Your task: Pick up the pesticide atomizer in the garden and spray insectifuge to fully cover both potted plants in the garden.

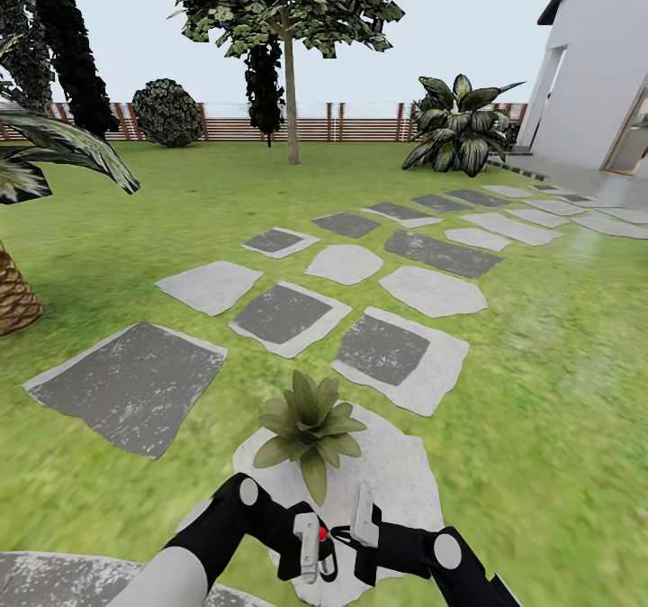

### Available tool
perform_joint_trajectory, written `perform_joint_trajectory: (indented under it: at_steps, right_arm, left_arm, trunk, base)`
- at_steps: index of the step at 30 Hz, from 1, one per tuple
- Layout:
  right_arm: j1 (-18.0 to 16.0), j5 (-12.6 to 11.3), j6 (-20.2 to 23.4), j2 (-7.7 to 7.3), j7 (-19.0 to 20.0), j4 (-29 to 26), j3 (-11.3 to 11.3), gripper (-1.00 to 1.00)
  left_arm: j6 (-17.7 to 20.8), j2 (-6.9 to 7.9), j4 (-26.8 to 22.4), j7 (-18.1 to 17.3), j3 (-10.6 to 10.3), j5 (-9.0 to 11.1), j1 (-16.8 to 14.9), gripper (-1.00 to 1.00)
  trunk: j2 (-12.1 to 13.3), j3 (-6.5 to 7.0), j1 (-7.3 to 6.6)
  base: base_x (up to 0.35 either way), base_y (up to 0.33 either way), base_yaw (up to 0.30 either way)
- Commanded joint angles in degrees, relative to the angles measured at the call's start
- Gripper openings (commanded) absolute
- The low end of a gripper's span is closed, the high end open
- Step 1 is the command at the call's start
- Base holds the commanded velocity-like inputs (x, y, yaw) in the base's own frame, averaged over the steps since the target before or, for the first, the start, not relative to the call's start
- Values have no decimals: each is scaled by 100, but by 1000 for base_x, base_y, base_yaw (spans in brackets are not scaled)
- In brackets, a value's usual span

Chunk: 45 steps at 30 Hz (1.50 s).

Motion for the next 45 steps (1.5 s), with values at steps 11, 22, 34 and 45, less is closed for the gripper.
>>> perform_joint_trajectory:
  at_steps: [11, 22, 34, 45]
  right_arm:
    - [-2, 51, -30, 4, -5, -5, -6, -100]
    - [-2, 59, -30, 4, -5, 3, -6, -100]
    - [-2, 80, -50, -44, -176, 239, -49, 100]
    - [-2, 40, -93, -802, -2452, 2265, -1610, 100]
  left_arm:
    - [-57, 440, 21, -11, -6, -61, -36, -100]
    - [-71, 1215, 37, -12, 27, -51, -4, -100]
    - [2, 2066, 37, 93, 516, -50, 18, -100]
    - [1508, 1837, 0, 664, 2566, -26, -118, -100]
  trunk:
    - [-2, -5, -1]
    - [-2, -5, -1]
    - [-2, -5, -1]
    - [-2, -5, -1]
  base:
    - [0, 0, 0]
    - [0, 0, 0]
    - [0, 0, 0]
    - [0, 0, 0]
